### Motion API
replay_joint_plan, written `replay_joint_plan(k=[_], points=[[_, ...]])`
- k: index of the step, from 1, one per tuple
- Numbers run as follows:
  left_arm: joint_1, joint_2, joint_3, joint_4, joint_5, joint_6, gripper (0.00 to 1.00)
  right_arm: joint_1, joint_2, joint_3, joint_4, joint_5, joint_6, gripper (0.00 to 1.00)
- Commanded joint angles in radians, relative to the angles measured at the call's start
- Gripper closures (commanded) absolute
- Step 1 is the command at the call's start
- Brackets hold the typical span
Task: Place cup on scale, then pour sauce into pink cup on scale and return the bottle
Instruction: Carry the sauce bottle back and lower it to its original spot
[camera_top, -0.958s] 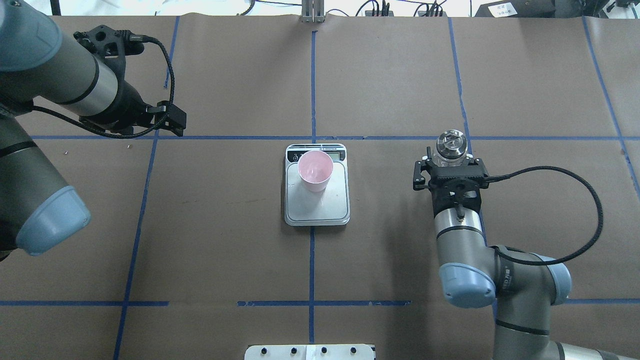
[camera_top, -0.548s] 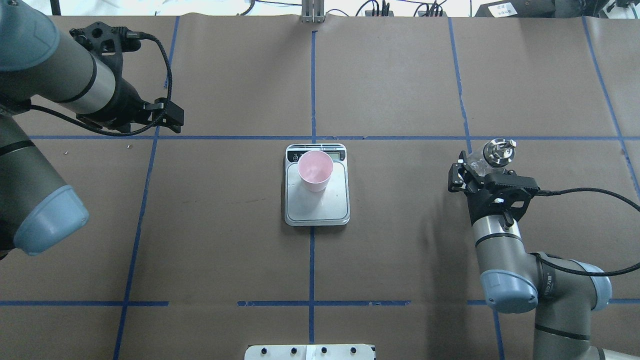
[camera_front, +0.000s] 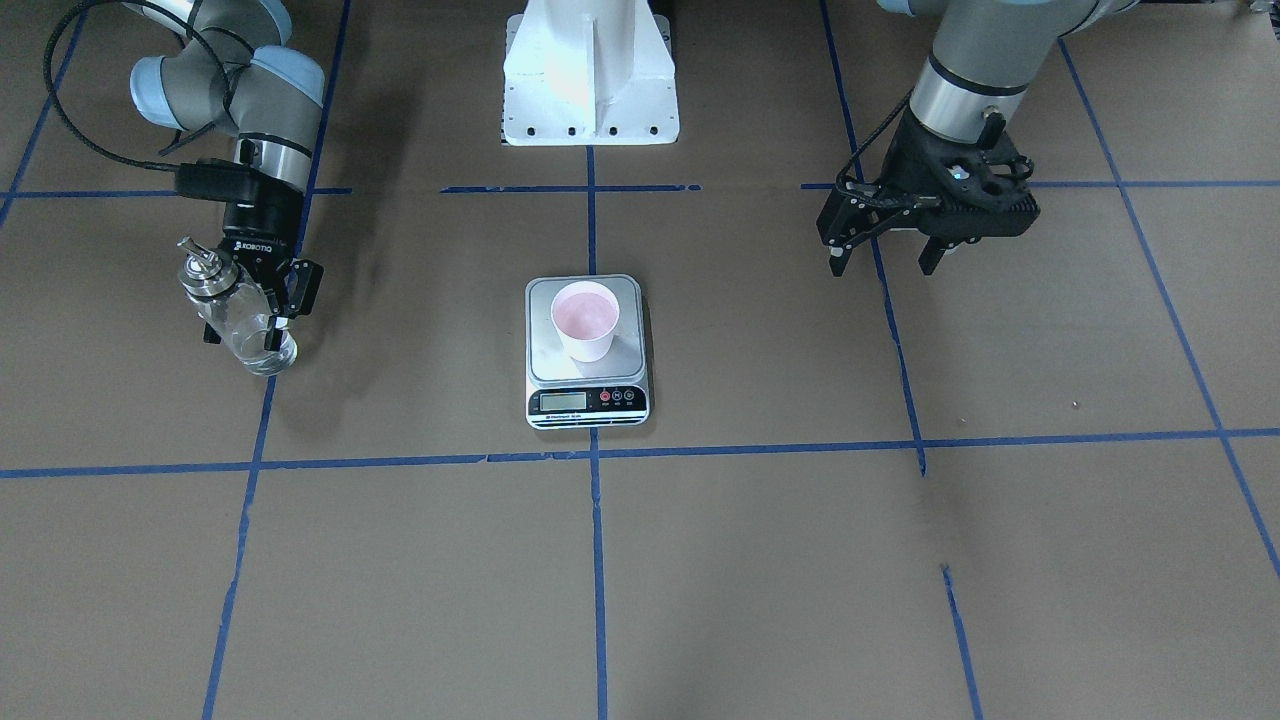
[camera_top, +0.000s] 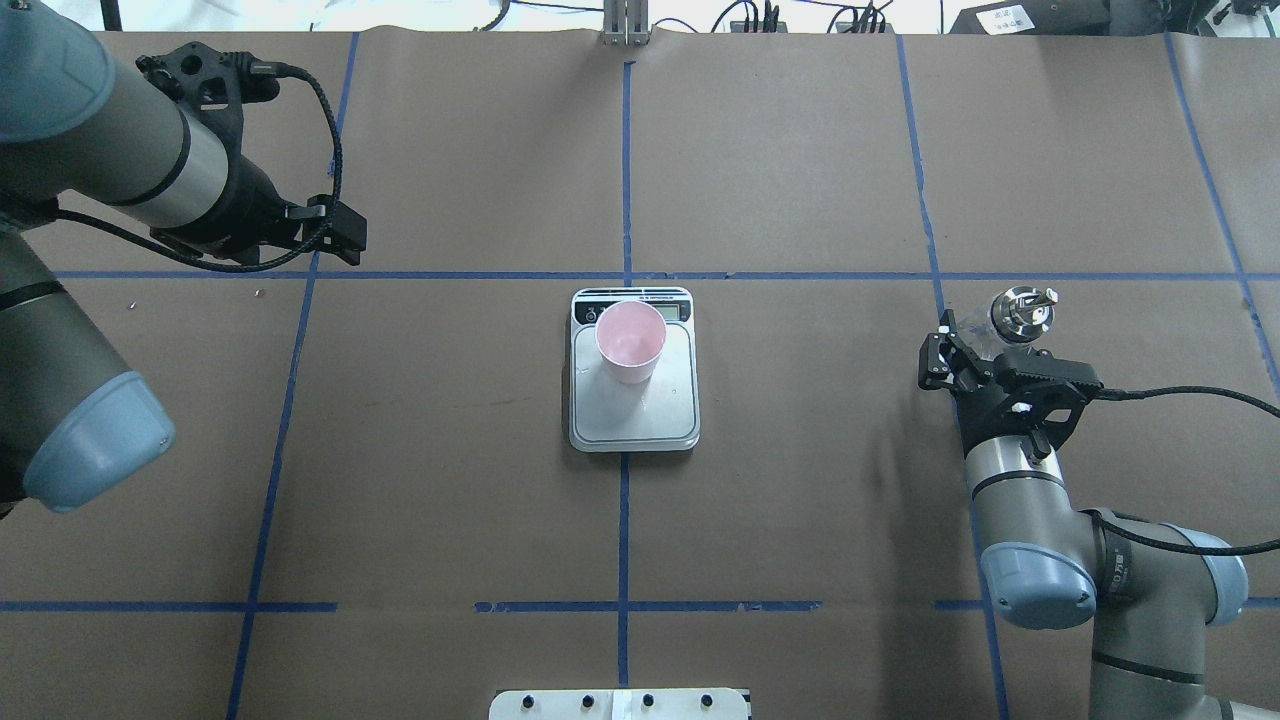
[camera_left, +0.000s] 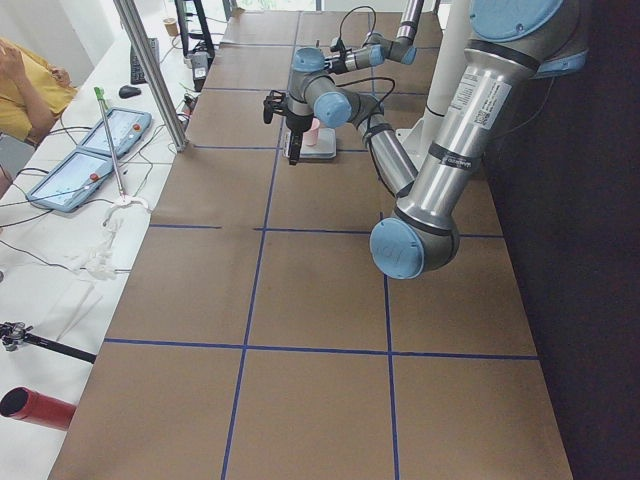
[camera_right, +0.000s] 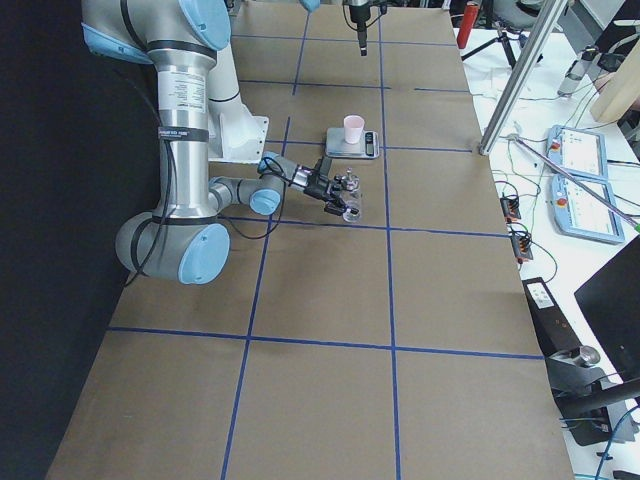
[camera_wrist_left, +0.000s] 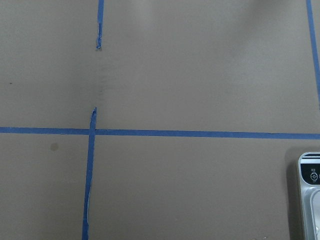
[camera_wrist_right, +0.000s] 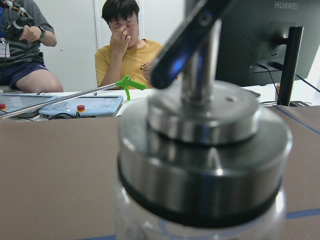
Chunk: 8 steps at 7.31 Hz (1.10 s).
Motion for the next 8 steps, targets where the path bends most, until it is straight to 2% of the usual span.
replay_joint_plan(k=[1,5,8], points=[[0.0,-0.001,-0.002,0.0,0.001,0.0,0.0,0.0,-0.003,0.003,-0.001,0.061,0.001,1.0],[0.0,-0.001,-0.002,0.0,0.001,0.0,0.0,-0.001,-0.012,-0.008,-0.004,0.108,-0.001,1.0],[0.0,-0.001,-0.002,0.0,0.001,-0.002,0.0,-0.001,-0.013,-0.009,-0.007,0.111,-0.001,1.0]])
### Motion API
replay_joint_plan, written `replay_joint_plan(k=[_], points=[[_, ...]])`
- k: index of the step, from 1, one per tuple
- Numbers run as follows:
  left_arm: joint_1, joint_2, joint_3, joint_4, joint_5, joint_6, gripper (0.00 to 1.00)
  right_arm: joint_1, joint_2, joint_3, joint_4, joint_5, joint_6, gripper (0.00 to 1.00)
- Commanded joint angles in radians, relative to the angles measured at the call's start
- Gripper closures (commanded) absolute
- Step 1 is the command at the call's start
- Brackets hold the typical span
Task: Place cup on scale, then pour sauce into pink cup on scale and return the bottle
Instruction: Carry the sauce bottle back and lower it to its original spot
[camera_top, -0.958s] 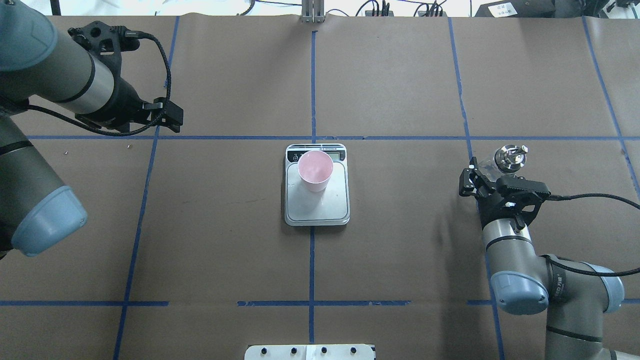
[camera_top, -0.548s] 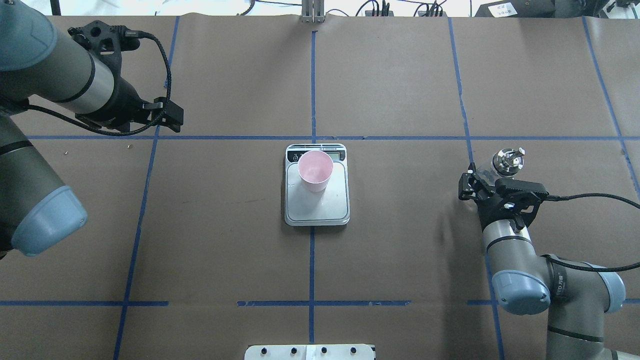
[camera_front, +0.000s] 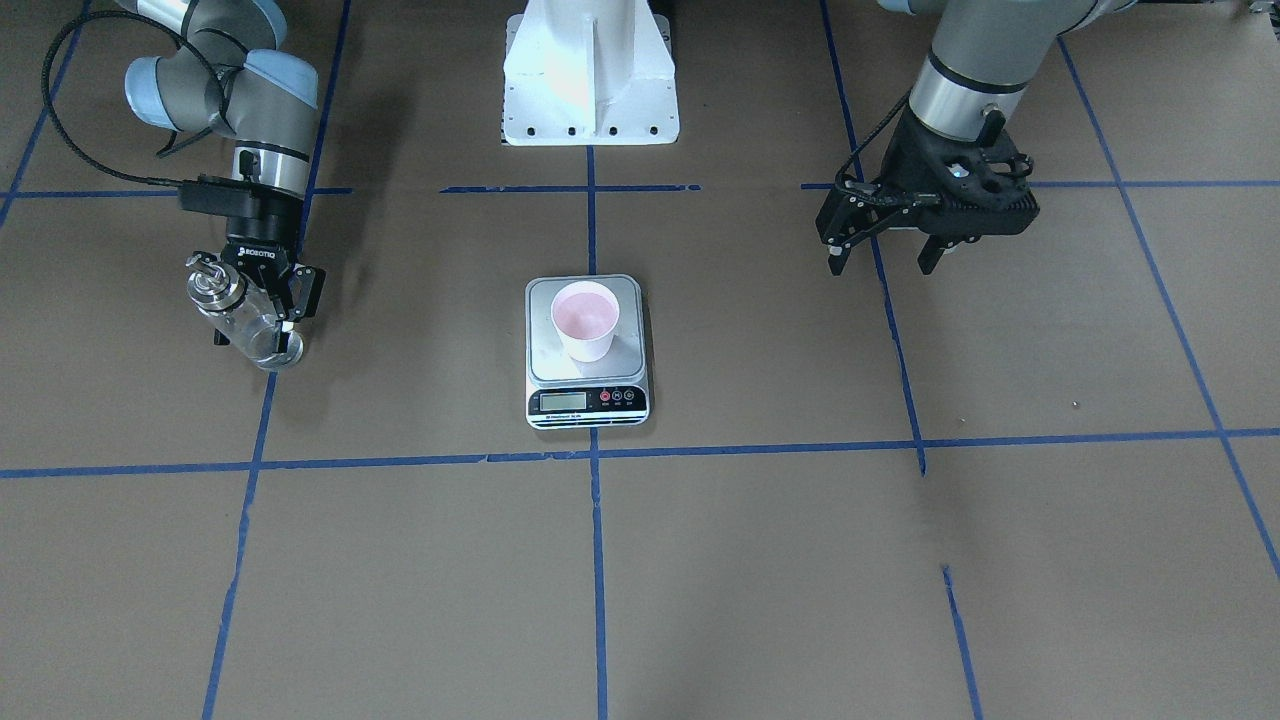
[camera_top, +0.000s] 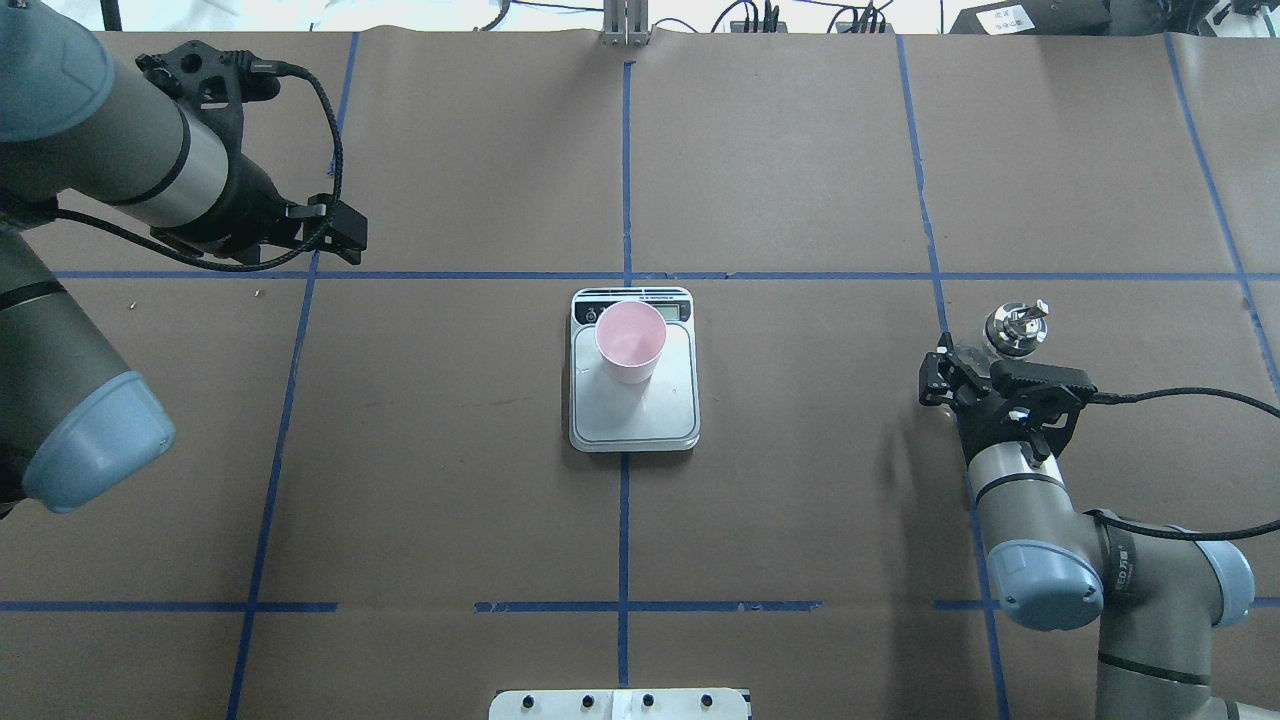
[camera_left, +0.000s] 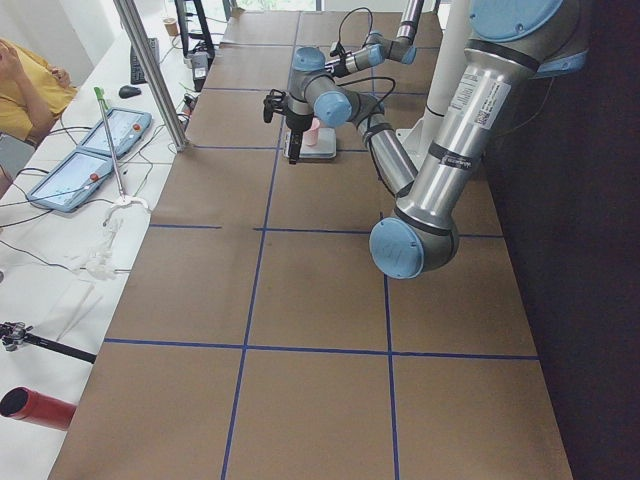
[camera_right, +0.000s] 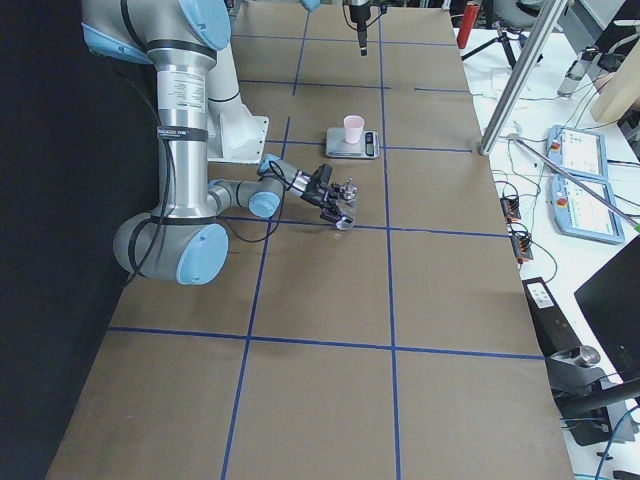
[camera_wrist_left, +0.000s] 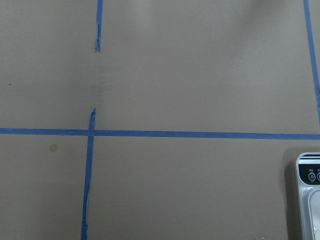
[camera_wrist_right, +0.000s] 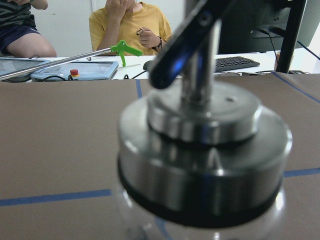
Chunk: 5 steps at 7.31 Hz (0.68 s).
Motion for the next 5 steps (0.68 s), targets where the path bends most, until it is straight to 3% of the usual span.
replay_joint_plan(k=[1,3,4,5], points=[[0.0,0.0,0.0,0.001,0.0,-0.001,0.0,0.0,-0.001,-0.001,-0.007,0.026,0.001,1.0],[0.0,-0.001,-0.002,0.001,0.0,-0.001,0.0,0.0,-0.001,0.002,-0.011,0.028,0.0,1.0],[0.0,-0.001,-0.002,0.001,0.0,-0.001,0.0,0.0,0.0,0.008,-0.035,0.028,-0.003,0.01],[0.0,-0.001,-0.003,0.001,0.0,-0.001,0.0,0.0,0.002,0.02,-0.058,0.028,-0.008,0.0]])
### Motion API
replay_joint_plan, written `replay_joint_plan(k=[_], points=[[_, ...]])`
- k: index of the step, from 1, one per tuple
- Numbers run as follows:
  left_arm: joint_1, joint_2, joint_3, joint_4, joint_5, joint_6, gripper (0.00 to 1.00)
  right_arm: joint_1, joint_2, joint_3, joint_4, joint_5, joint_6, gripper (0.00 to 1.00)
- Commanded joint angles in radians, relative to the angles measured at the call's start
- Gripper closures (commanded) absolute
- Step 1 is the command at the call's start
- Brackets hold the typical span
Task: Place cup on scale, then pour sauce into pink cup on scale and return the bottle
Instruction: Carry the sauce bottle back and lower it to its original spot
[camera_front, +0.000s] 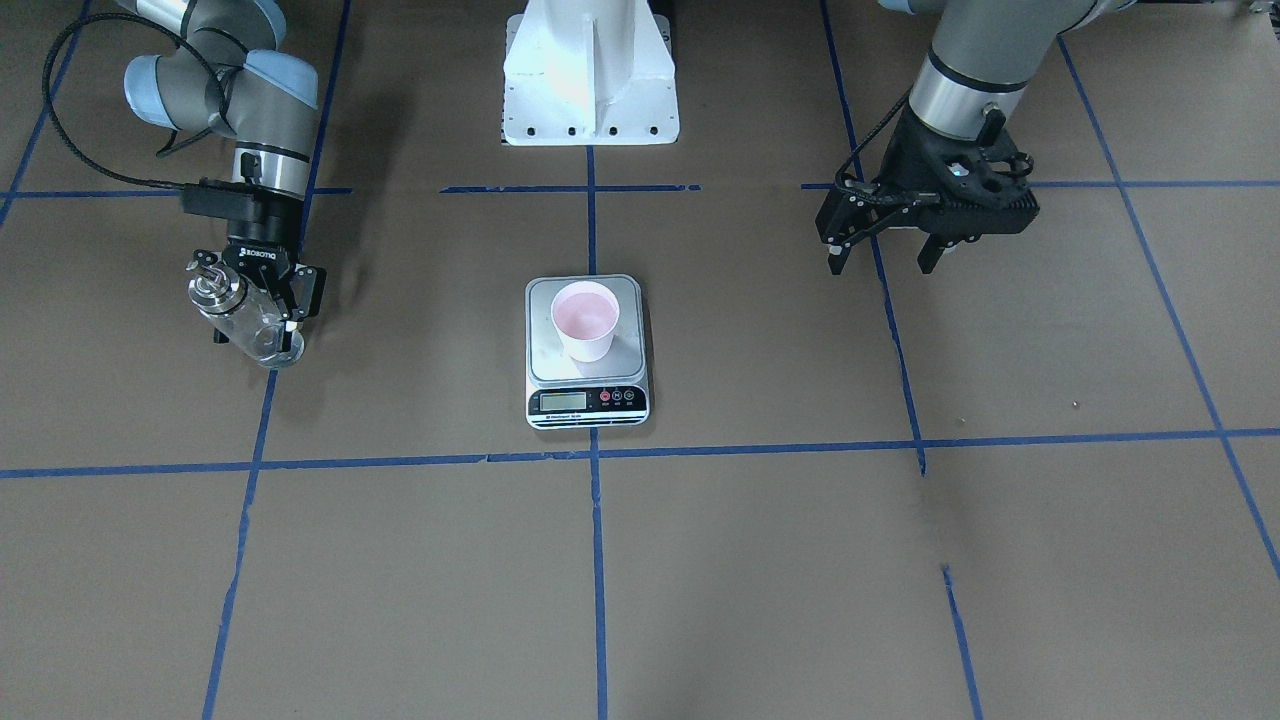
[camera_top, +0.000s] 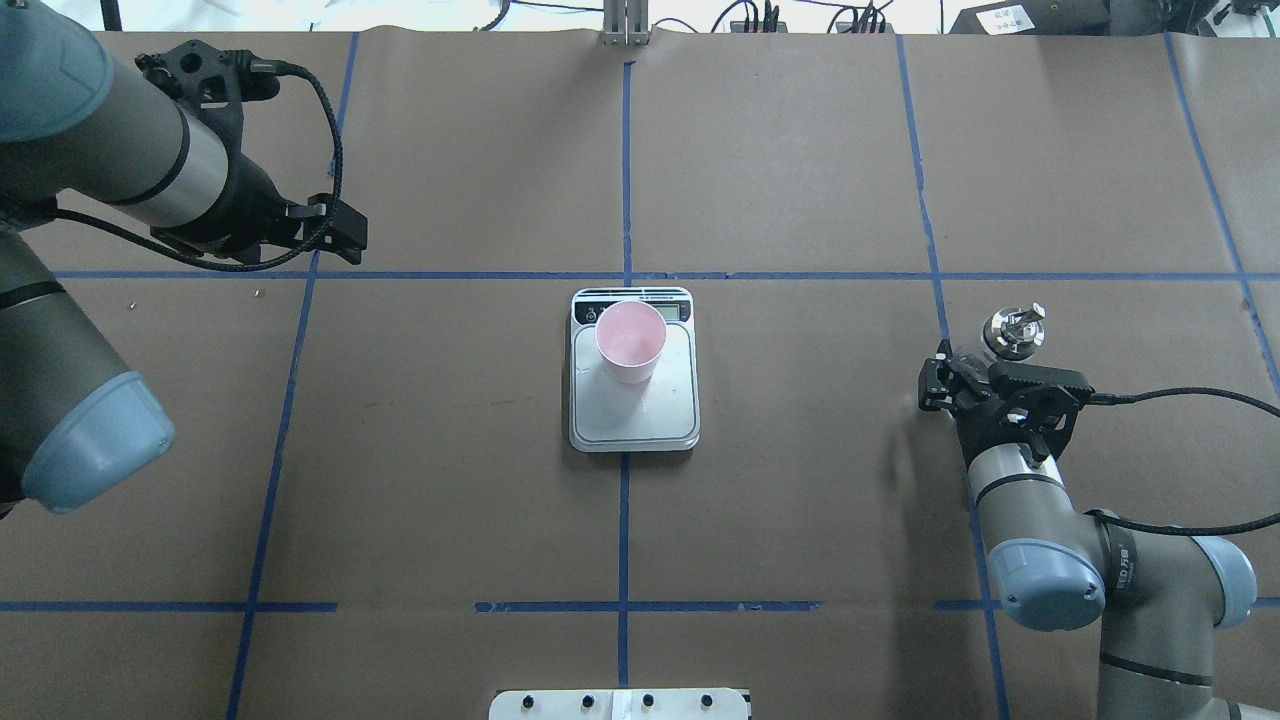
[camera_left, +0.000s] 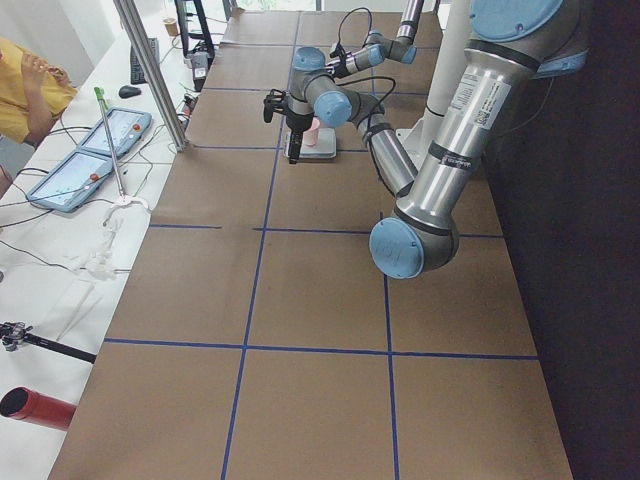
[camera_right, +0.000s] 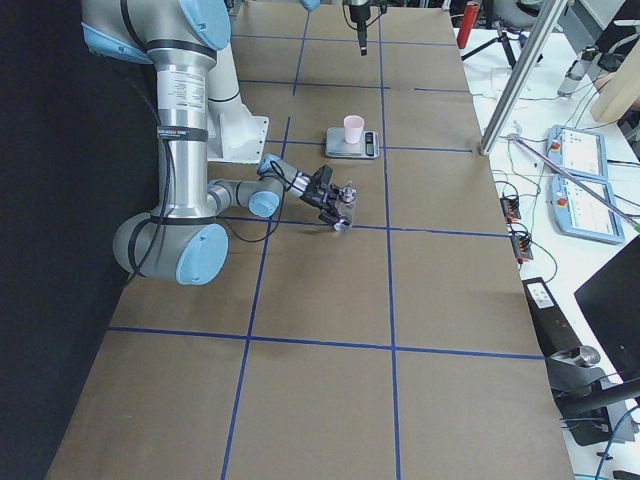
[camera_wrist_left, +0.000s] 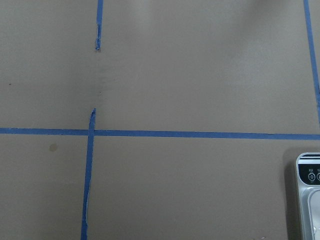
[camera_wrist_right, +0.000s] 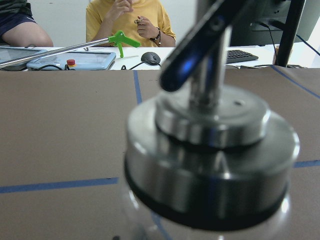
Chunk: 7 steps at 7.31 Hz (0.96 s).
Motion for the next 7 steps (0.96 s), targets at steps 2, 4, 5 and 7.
replay_joint_plan(k=[2,4,5,7], points=[[0.0,0.001,-0.007,0.0,0.0,0.0,0.0,0.0,0.002,0.027,-0.028,0.0,-0.005,0.0],[0.0,0.001,-0.007,0.0,0.0,-0.002,0.0,-0.005,-0.014,0.05,-0.027,0.0,-0.002,0.0],[-0.002,0.001,-0.007,0.0,0.0,-0.002,0.0,-0.026,-0.053,0.085,-0.027,0.0,0.001,0.0],[-0.002,0.003,-0.013,0.002,0.0,-0.003,0.0,-0.083,-0.105,0.142,-0.027,-0.003,0.001,0.0]])
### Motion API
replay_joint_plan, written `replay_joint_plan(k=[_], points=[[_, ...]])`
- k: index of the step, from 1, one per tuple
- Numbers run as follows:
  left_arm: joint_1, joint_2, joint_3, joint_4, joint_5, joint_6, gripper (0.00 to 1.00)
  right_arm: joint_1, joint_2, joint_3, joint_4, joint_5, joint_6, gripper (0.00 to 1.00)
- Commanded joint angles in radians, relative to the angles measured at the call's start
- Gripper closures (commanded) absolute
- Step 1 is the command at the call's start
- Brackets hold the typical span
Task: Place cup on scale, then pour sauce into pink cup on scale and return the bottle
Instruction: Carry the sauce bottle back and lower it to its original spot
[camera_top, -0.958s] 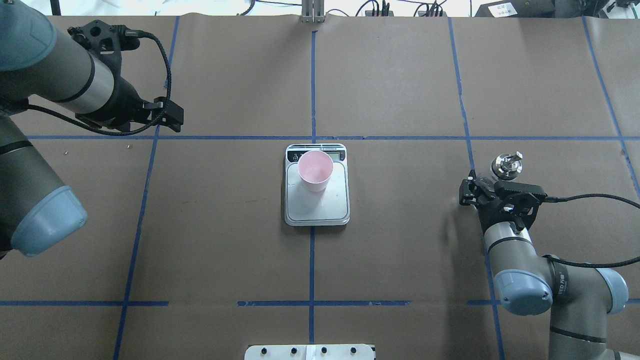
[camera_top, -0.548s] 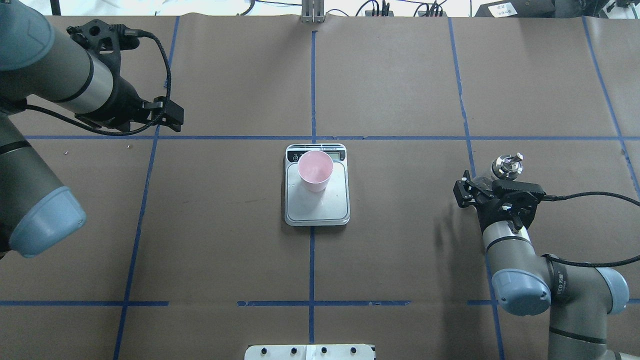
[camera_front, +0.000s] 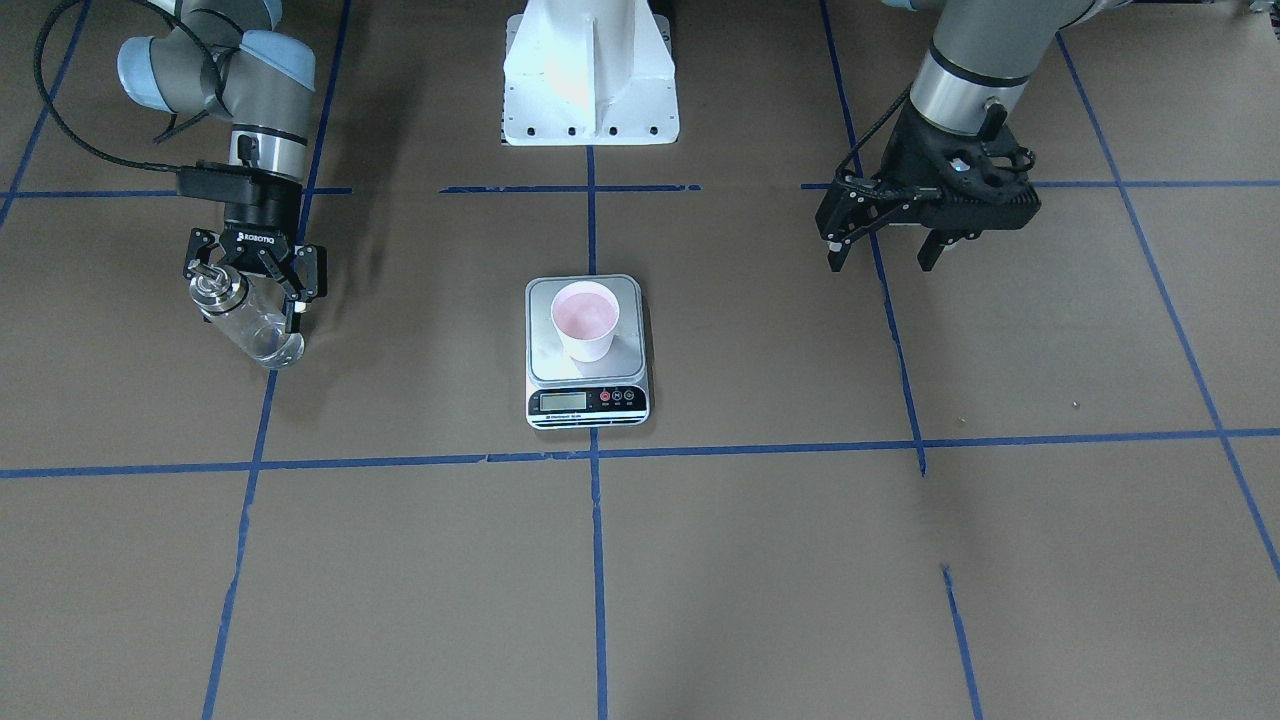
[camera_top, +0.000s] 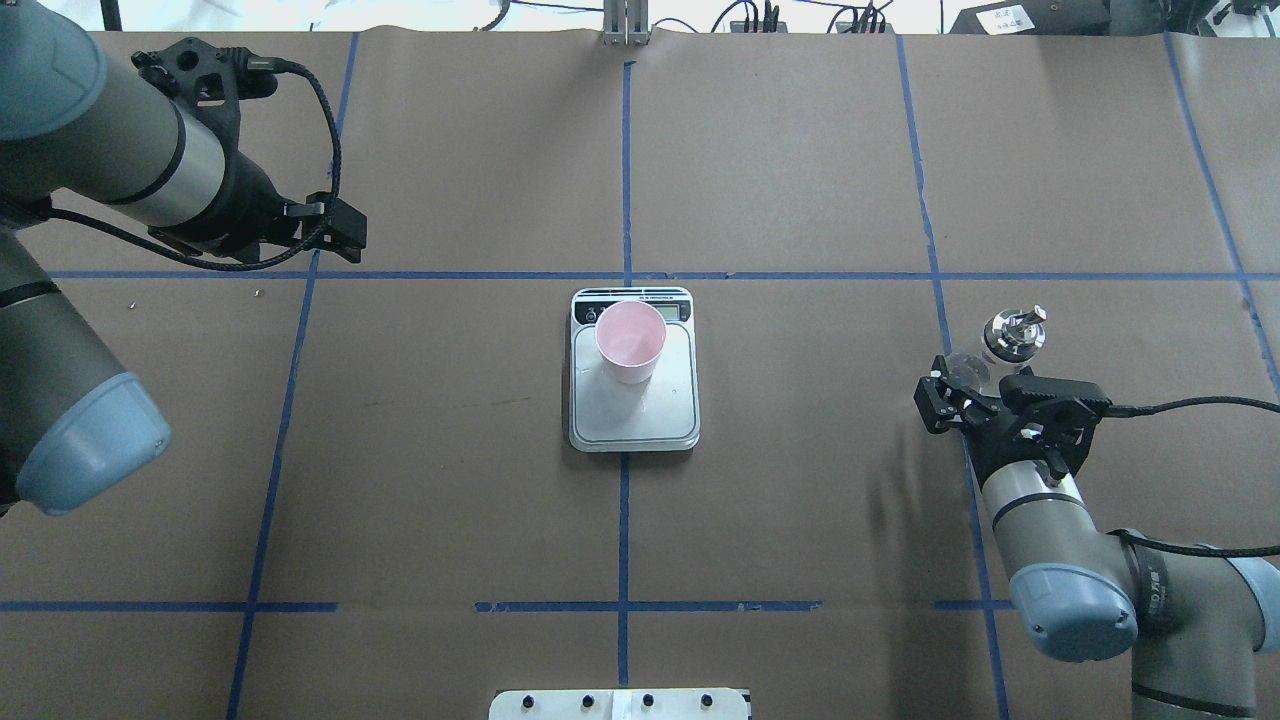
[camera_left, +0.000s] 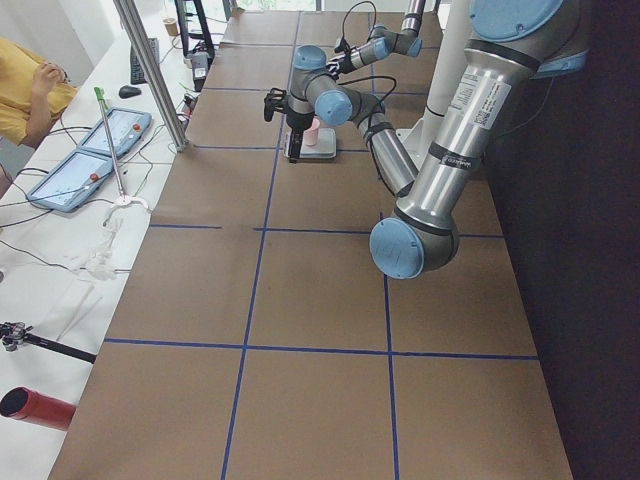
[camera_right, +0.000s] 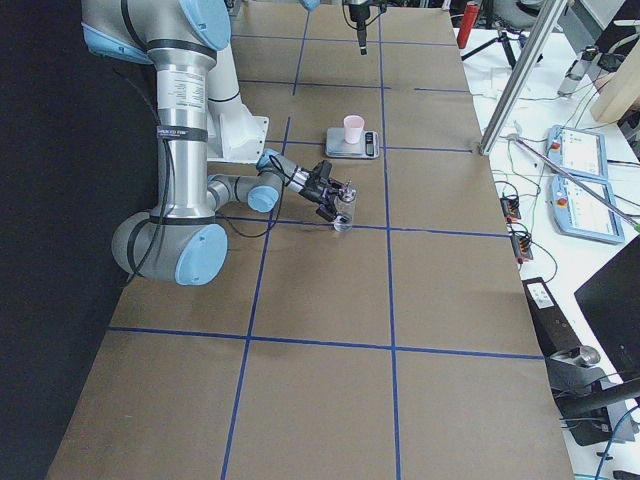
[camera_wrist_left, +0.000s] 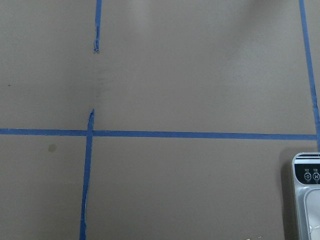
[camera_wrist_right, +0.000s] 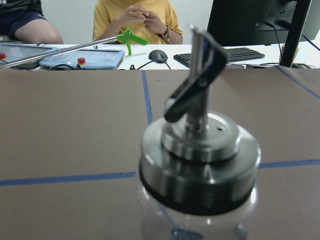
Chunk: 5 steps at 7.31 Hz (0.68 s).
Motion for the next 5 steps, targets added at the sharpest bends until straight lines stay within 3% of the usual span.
replay_joint_plan(k=[1,3,5], points=[[0.001,0.0,-0.004,0.016,0.0,-0.001,0.0,-0.057,-0.071,0.043,0.002,-0.008,0.0,0.0],[0.004,-0.001,-0.004,0.024,0.0,0.0,0.0,-0.095,-0.146,0.096,0.003,0.001,0.0,0.0],[0.006,0.0,0.002,0.024,0.0,0.008,0.0,-0.095,-0.237,0.151,0.011,0.098,-0.01,0.0]])
